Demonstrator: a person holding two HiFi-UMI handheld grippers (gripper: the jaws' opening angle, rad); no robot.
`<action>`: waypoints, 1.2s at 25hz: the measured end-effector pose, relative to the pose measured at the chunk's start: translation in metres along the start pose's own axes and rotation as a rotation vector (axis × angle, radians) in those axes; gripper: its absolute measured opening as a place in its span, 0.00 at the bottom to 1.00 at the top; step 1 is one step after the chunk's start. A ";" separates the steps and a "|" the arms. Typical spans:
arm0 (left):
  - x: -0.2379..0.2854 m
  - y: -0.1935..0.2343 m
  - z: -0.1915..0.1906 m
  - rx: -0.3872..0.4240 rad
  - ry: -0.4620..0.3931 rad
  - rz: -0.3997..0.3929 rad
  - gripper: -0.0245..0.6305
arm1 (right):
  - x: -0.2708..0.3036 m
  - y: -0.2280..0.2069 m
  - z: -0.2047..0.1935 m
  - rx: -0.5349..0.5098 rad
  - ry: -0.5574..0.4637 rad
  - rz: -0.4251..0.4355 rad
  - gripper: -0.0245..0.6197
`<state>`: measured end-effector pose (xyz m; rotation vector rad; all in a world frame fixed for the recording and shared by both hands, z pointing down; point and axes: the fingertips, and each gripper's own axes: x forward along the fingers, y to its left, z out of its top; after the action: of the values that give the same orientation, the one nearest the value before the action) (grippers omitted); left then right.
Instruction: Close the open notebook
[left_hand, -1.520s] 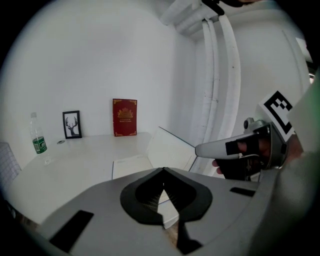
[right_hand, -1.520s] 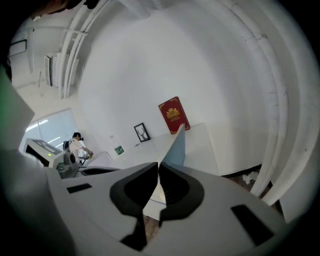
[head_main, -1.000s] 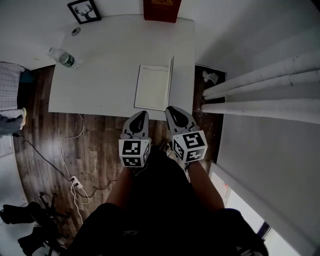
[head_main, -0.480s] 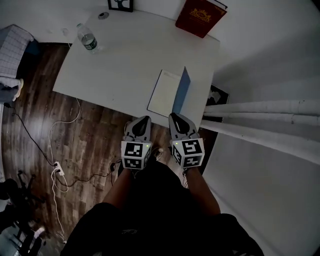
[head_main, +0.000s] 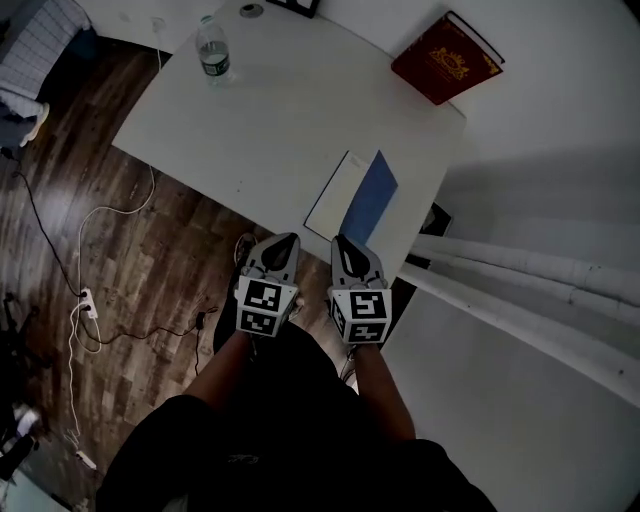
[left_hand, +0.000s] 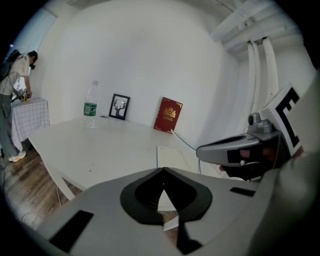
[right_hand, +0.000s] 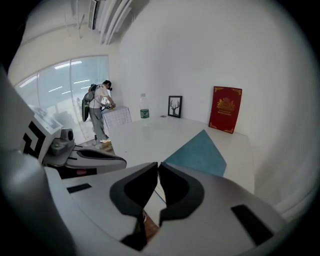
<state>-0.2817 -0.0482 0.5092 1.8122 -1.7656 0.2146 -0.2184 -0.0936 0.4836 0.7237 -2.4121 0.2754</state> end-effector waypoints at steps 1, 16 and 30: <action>0.001 0.003 -0.001 -0.005 0.002 0.002 0.04 | 0.003 0.001 -0.001 -0.004 0.007 0.003 0.09; 0.006 0.027 -0.014 -0.034 0.036 0.007 0.04 | 0.048 0.021 -0.018 -0.051 0.126 0.052 0.09; 0.013 0.036 -0.032 -0.079 0.065 0.014 0.04 | 0.067 0.026 -0.033 -0.087 0.205 0.083 0.09</action>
<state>-0.3060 -0.0408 0.5527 1.7183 -1.7183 0.2046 -0.2620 -0.0890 0.5491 0.5302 -2.2462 0.2627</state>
